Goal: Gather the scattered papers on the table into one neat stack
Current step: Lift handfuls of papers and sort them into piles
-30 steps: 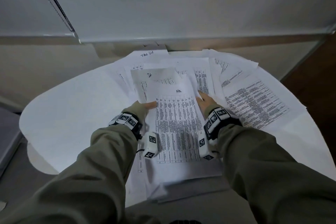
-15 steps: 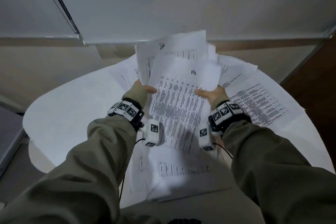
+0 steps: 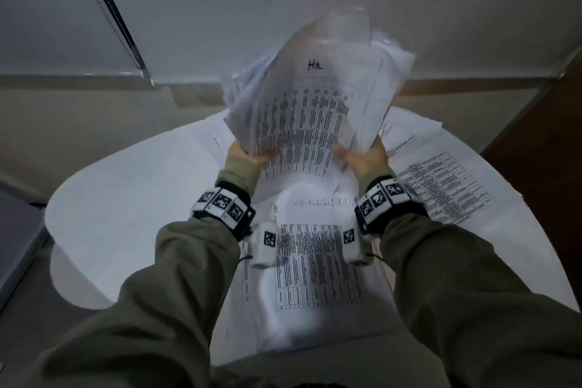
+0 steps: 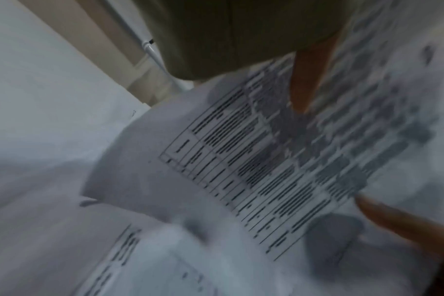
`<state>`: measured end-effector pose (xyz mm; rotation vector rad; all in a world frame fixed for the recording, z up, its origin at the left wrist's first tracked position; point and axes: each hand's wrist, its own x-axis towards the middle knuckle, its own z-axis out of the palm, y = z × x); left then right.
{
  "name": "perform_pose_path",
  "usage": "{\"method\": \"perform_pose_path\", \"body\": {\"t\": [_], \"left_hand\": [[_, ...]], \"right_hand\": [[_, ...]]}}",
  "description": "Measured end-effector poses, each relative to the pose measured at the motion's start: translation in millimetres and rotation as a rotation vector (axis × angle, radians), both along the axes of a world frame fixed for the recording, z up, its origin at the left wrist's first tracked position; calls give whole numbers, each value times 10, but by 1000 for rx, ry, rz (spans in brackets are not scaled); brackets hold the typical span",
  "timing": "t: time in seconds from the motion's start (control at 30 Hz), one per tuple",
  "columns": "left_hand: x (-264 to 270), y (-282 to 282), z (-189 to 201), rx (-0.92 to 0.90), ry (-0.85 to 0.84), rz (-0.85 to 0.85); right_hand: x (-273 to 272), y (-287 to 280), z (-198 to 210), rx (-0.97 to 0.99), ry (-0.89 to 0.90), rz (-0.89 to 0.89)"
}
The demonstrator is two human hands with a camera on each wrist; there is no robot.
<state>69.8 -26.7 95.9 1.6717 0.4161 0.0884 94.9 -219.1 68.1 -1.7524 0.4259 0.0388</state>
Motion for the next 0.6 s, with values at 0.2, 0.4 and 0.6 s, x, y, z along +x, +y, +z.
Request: {"method": "perform_pose_path", "body": {"t": [0.2,0.4,0.6], "left_hand": [[136,100,38,152,-85,78],[302,828,-84,269,325,63],[176,1005,-407,684,783,-225]], "right_hand": [[46,-87,-50,-161,92,49],[-101,-558,-231,-340,323,24],[-99,-546,-522,-531,523,129]]}}
